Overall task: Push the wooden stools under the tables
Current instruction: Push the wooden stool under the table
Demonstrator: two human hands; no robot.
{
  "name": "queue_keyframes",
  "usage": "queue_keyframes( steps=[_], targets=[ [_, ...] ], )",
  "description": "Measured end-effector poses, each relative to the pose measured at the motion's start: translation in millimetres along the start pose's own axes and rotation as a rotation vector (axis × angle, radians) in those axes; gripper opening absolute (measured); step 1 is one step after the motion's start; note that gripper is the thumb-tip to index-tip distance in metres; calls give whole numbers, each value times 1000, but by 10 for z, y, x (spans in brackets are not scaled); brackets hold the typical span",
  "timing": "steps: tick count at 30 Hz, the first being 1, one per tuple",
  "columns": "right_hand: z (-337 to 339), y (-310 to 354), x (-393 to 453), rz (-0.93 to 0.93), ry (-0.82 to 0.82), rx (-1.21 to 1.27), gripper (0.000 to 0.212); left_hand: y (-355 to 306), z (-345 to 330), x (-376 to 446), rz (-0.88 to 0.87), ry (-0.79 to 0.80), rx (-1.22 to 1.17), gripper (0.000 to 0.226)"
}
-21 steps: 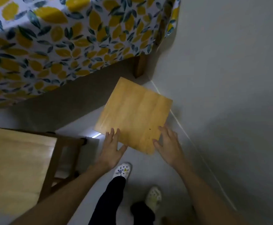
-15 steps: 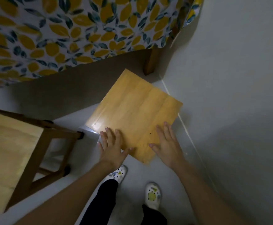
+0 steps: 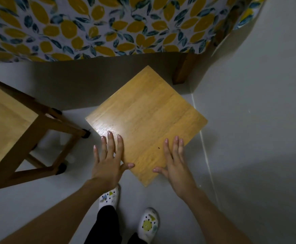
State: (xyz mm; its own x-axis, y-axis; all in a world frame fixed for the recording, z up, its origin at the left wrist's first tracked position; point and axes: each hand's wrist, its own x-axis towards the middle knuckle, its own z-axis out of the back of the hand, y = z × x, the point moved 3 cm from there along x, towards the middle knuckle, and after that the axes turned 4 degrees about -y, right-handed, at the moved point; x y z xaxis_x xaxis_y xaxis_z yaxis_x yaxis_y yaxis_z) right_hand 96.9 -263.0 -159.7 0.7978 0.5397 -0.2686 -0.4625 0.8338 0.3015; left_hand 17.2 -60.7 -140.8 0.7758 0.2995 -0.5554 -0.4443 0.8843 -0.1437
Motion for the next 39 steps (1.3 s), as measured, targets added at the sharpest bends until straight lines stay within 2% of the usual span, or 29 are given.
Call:
queue_keyframes(
  steps=[5,15,21,30,39],
  targets=[
    [119,-69,399,35,34,8,102,-39,187,279,-8,-12,-7,96],
    [403,-137,1719,84,36,30,102,4,840,1368,-36,-52,13,96],
    [613,-148,2372,100,31,33,112,38,1244,1957,-34,-45,1,96],
    [953,-42,3058,47,86,65,100,116,1690,2603,-66,-51,-1,99],
    [1088,-41,3362,30,93,65,99,136,1865,2873,-89,-84,-43,97]
  ],
)
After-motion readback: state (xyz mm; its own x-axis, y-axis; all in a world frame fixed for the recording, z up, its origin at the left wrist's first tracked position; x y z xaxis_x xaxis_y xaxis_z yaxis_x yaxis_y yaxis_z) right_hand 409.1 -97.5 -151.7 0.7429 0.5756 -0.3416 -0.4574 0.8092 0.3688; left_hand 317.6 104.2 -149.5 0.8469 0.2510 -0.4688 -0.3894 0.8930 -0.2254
